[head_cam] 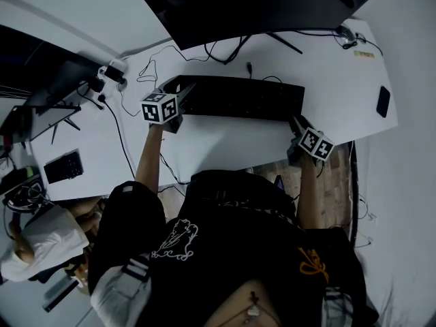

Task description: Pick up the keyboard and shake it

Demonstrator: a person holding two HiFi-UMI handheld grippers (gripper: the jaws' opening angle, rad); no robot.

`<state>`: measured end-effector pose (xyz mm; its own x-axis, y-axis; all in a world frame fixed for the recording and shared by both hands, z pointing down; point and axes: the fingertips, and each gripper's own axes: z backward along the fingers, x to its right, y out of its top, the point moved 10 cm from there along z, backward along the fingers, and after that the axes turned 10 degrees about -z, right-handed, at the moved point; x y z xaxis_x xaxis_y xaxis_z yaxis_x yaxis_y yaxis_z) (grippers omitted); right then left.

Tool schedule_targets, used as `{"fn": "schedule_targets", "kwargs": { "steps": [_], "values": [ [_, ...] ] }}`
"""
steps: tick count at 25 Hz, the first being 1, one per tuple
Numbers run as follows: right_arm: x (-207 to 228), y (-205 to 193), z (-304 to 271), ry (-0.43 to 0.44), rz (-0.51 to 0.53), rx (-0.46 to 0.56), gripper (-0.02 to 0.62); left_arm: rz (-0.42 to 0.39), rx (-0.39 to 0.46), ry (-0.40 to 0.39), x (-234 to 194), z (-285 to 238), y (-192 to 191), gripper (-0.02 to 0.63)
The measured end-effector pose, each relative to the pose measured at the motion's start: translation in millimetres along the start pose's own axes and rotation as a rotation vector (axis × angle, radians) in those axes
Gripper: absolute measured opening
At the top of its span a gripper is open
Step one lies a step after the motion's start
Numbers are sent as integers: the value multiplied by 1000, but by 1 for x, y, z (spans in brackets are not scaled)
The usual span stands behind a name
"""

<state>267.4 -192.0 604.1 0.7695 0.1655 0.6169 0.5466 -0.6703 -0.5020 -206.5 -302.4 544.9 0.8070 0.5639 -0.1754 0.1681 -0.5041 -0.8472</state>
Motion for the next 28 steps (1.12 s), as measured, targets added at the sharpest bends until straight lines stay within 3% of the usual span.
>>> {"fn": "schedule_targets", "kwargs": {
  "steps": [12,21,28],
  "values": [
    [-14,18,42,128,37,122,227,-136,140,45,38,49,54,261],
    [-24,24,68,249,47,225,221,-366,245,67,70,87,114,261],
    [-25,14,74,313,40,259,215,-563,324,86,97,116,138,261]
  ]
}}
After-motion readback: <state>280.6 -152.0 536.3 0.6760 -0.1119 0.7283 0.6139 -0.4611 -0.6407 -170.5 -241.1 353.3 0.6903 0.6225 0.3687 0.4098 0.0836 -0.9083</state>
